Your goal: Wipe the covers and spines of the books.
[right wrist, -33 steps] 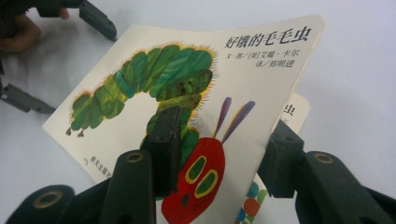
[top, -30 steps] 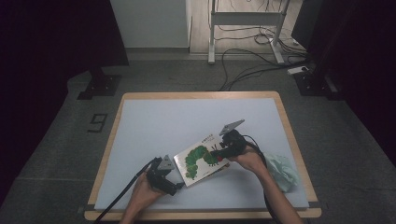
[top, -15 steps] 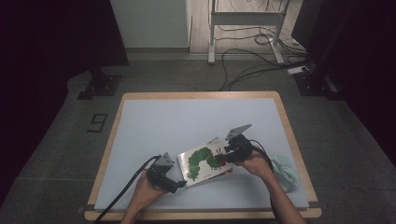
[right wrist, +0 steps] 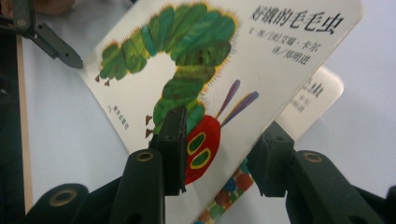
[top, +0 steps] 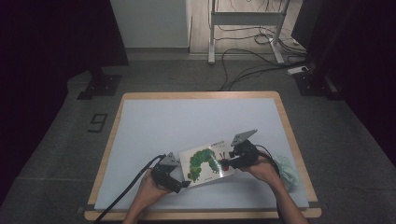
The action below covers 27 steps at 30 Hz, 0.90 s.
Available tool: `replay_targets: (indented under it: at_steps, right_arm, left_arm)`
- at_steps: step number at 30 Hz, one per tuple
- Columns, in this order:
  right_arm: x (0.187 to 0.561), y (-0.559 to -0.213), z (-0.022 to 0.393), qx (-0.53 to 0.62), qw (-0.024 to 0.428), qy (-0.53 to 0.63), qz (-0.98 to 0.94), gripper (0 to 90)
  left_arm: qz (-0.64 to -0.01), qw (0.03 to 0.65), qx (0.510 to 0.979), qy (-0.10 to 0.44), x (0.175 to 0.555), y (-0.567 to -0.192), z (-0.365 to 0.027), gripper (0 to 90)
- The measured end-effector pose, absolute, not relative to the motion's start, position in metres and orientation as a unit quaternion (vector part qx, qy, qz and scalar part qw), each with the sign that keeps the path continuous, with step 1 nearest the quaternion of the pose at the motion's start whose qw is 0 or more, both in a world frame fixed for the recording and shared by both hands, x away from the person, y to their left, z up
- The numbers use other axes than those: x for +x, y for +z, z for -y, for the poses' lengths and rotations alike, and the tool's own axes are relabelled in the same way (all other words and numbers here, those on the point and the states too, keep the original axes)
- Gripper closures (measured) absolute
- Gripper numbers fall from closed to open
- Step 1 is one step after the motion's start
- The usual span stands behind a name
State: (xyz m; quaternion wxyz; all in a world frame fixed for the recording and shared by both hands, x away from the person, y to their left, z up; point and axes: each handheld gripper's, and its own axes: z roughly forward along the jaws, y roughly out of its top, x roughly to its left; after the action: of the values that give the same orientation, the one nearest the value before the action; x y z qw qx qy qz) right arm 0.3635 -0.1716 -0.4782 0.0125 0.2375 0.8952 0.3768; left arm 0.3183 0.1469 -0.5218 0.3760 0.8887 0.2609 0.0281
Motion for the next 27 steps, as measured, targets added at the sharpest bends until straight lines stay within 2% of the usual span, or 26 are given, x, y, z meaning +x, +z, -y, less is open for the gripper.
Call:
replay_targets:
  at_steps: [5, 14, 16, 25, 27]
  right_arm:
    - [0.357, -0.481, 0.175, 0.237, 0.019, 0.368, -0.899, 59.7]
    - [0.351, -0.485, 0.180, 0.240, 0.024, 0.373, -0.896, 59.6]
    - [0.350, -0.485, 0.181, 0.241, 0.025, 0.375, -0.895, 59.3]
    - [0.346, -0.484, 0.185, 0.248, 0.041, 0.377, -0.891, 55.2]
    - [0.347, -0.483, 0.187, 0.252, 0.041, 0.378, -0.890, 51.6]
  left_arm:
    - [-0.254, 0.380, 0.889, 0.023, 0.317, -0.522, -0.144, 5.6]
    - [-0.230, 0.388, 0.893, 0.005, 0.308, -0.523, -0.135, 28.8]
    - [-0.220, 0.382, 0.897, 0.023, 0.304, -0.523, -0.132, 29.2]
    - [-0.216, 0.385, 0.897, 0.029, 0.300, -0.524, -0.132, 33.9]
    - [-0.216, 0.386, 0.897, 0.029, 0.300, -0.524, -0.133, 34.2]
